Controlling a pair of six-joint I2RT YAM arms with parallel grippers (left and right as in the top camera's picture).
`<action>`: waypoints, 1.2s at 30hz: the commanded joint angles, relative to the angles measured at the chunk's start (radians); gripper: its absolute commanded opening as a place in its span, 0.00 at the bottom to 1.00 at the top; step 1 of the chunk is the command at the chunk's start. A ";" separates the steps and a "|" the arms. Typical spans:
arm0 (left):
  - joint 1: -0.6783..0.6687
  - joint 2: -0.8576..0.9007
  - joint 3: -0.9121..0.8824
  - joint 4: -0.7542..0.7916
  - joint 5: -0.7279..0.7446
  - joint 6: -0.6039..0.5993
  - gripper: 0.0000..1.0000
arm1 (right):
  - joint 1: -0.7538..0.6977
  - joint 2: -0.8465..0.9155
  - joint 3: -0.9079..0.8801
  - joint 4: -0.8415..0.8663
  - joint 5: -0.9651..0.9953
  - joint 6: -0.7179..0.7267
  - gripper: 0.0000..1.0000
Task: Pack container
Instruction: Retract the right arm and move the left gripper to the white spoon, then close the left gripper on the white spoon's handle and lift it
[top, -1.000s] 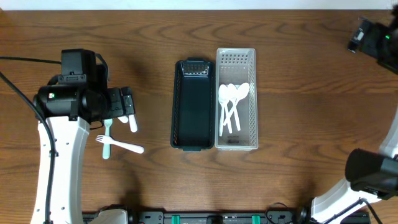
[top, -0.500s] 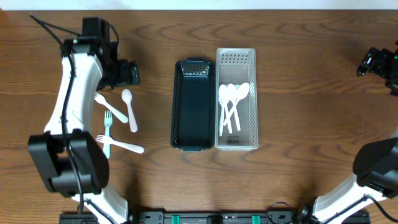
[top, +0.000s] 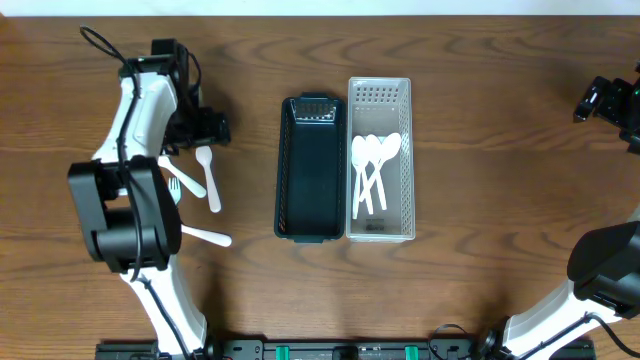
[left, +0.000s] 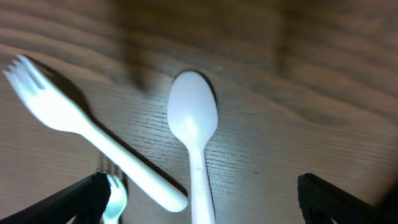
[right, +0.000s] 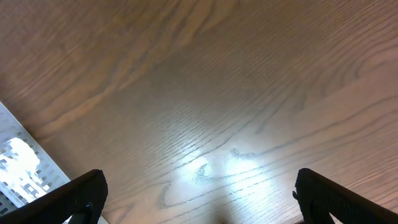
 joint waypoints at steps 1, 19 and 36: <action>0.003 0.029 -0.016 -0.001 0.014 0.011 0.98 | 0.003 -0.002 -0.008 -0.001 -0.003 -0.019 0.99; 0.003 0.049 -0.200 0.143 0.051 0.001 0.98 | 0.003 -0.002 -0.008 -0.010 -0.003 -0.018 0.99; 0.000 0.049 -0.200 0.158 0.051 0.001 0.60 | 0.003 -0.002 -0.008 -0.012 -0.003 -0.019 0.99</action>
